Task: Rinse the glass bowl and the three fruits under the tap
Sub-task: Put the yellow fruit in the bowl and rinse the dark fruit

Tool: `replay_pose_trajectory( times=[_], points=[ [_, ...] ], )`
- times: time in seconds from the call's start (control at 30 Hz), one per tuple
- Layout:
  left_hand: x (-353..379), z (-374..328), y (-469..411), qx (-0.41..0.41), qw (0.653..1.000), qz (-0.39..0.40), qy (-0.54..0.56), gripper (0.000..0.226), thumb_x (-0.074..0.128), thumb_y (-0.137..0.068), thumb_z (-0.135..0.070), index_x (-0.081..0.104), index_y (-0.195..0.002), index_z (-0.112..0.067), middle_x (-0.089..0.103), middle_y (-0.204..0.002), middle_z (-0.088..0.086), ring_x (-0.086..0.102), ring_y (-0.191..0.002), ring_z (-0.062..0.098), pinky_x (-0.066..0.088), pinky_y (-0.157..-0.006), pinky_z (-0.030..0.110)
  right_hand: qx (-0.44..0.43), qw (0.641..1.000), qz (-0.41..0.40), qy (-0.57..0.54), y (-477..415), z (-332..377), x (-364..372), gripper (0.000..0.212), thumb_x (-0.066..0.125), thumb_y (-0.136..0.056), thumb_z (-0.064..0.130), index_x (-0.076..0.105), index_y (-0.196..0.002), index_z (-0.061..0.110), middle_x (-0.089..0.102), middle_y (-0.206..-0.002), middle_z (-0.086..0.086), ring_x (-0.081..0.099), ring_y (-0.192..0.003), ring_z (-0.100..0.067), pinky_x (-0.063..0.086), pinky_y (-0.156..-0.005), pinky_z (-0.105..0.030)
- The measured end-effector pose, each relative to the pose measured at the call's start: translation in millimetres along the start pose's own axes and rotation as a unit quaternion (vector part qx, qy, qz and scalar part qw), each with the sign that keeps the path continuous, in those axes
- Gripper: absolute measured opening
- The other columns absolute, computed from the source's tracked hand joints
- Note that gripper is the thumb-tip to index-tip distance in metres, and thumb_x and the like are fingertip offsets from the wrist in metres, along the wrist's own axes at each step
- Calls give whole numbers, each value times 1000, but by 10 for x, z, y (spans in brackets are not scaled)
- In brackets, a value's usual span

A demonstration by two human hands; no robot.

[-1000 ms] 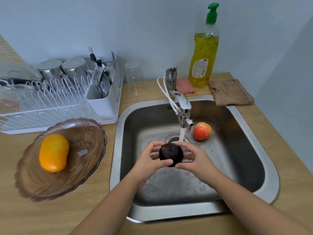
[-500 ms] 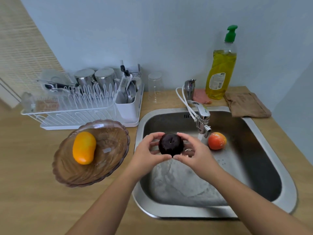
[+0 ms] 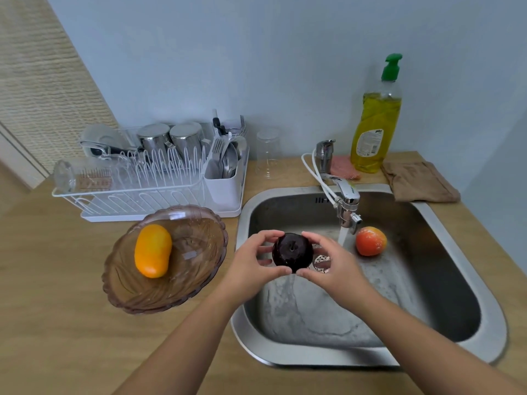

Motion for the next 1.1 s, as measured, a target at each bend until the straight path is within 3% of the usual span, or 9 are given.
replay_pose_trajectory(
  times=[0.2, 0.57, 0.7, 0.8, 0.97, 1.1],
  points=[
    [29, -1, 28, -1, 1000, -1, -9, 60, 86, -66, -17, 59, -114, -41, 64, -115, -14, 60, -112, 10, 54, -95, 40, 0, 1000, 0, 9, 25, -13, 8, 66, 81, -72, 19, 46, -123, 42, 50, -114, 29, 53, -107, 5, 46, -79, -9],
    [-75, -17, 56, 16, 999, -29, -11, 65, 83, -68, -7, 57, -112, -46, 60, -118, -16, 58, -114, 9, 53, -95, 36, -25, 999, 9, 18, -97, 131, 7, 66, 83, -69, 10, 53, -122, 35, 56, -114, 15, 57, -107, -2, 52, -80, -14],
    [-399, -157, 82, 34, 996, -73, -30, 69, 84, -70, -10, 52, -128, -31, 57, -125, -13, 55, -114, 2, 50, -88, 15, -55, 997, 42, 35, -352, 433, 97, 75, 84, -68, 11, 49, -131, 30, 53, -110, 17, 56, -104, 1, 52, -79, -15],
    [-746, -209, 142, 37, 993, -99, -52, 70, 84, -70, -13, 53, -132, -22, 58, -125, -10, 56, -113, 0, 49, -93, 20, -81, 994, 62, 48, -577, 652, 303, 73, 86, -65, 18, 54, -130, 26, 56, -110, 11, 58, -99, -3, 45, -76, -10],
    [-1392, -145, 189, 16, 987, -136, -83, 63, 83, -70, -7, 55, -124, -23, 60, -114, -11, 60, -107, 6, 51, -89, 17, -116, 985, 106, 72, -925, 1028, 797, 70, 85, -66, 25, 54, -130, 26, 56, -115, 5, 56, -99, -9, 40, -81, -16],
    [-1765, 15, 197, -10, 974, -148, -171, 66, 82, -73, -15, 52, -131, -24, 54, -116, -16, 51, -110, 2, 40, -91, 15, -123, 974, 139, 129, -1138, 1145, 1260, 72, 82, -69, 35, 49, -133, 27, 55, -124, 7, 52, -113, -14, 42, -100, -30]
  ],
)
Point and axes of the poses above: each hand's wrist, its own y-axis away from the middle knuckle, its own x-axis out of the palm, z = x × y, the point moved 4 cm from there along -y, towards the middle knuckle
